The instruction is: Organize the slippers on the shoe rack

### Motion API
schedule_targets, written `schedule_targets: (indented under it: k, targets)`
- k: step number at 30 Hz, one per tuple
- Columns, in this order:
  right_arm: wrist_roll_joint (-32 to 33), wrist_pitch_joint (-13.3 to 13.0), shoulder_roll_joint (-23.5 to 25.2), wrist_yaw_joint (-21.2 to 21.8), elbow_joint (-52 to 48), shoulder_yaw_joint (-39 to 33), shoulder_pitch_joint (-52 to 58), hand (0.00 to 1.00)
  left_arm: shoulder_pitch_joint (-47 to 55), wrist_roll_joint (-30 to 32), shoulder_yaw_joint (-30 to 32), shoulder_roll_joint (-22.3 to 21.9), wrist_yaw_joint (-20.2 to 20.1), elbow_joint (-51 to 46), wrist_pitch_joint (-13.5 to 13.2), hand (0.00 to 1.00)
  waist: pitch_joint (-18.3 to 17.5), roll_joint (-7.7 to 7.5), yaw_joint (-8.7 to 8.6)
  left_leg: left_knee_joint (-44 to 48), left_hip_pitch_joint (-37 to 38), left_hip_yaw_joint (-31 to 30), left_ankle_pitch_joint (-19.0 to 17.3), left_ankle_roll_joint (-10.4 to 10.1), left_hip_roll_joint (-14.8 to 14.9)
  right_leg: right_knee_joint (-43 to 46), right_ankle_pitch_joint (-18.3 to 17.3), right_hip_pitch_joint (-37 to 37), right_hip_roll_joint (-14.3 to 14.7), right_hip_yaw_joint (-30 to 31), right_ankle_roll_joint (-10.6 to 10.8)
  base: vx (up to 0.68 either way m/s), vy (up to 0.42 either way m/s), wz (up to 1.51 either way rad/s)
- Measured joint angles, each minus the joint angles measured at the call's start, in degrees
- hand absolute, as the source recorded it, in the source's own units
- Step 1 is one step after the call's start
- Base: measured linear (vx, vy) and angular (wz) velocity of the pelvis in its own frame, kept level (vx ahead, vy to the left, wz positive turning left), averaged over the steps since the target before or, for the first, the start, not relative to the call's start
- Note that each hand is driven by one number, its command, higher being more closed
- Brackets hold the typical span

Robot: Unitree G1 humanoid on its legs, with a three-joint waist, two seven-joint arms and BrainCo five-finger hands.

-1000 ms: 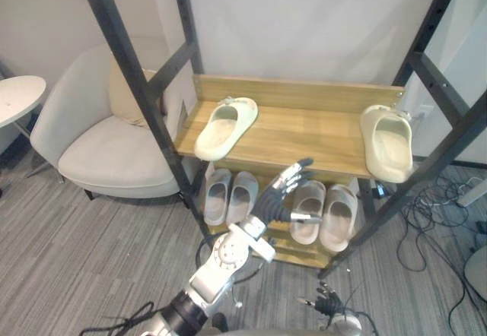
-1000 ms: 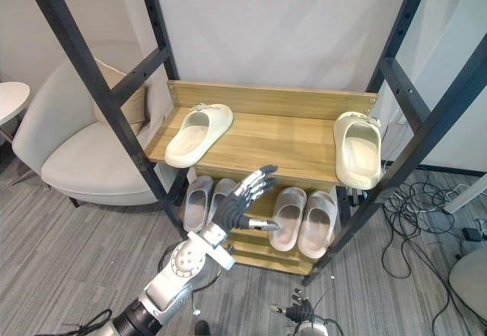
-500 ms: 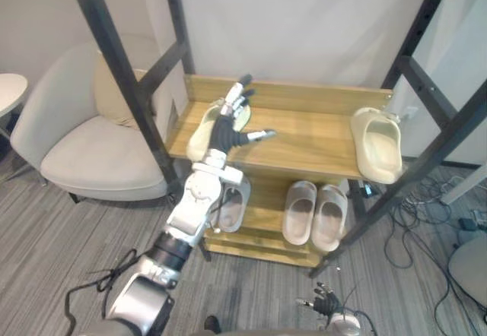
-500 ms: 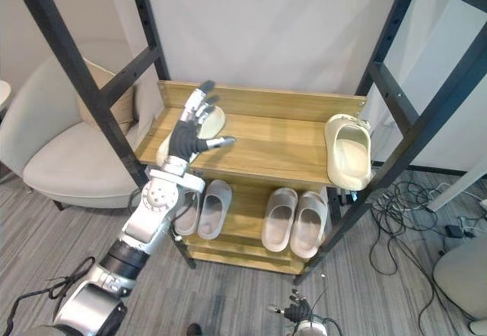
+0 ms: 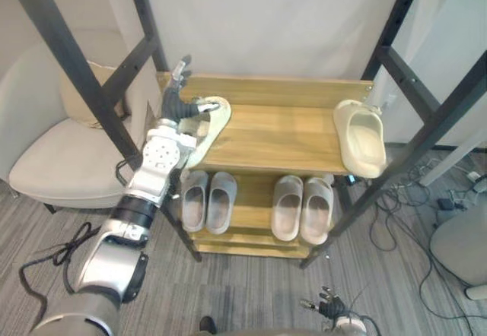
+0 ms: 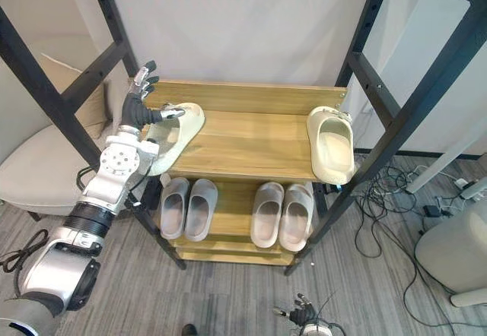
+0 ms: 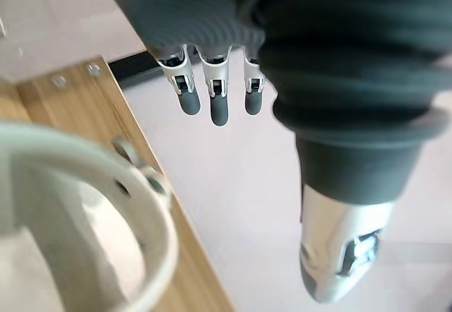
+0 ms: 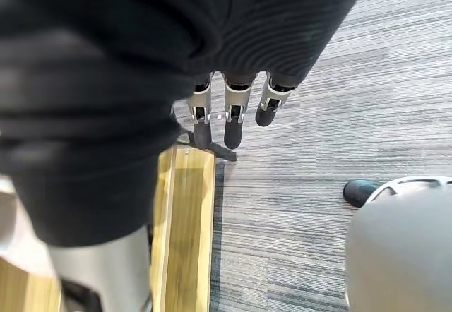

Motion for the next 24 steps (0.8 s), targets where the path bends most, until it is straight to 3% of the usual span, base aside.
schedule_targets:
  k: [8, 24]
  targets:
    - [0.04, -0.02, -0.37, 0.80, -0.01, -0.16, -0.14, 0.00, -2.06, 4.23, 0.52, 2.16, -0.91, 3.88, 0.87, 0.00, 0.93, 0.66, -0.25, 0.00, -0.14, -0.22, -0.05, -0.02, 0.00, -0.05, -0.01, -0.08, 0.02, -0.05, -0.01, 0.00, 0.000, 0.00]
    - [0.11, -0.43, -0.84, 0.89, -0.43, -0.06, -0.06, 0.00, -4.09, 19.04, 0.14, 6.36, -2.37, 7.84, 3.13, 0.00, 2.04, 0.83, -0.67, 0.33, -1.45, 0.14, -0.02, -0.01, 0.09, 0.27, 0.06, -1.98, 0.05, 0.91, -0.01, 0.00, 0.001, -0.01]
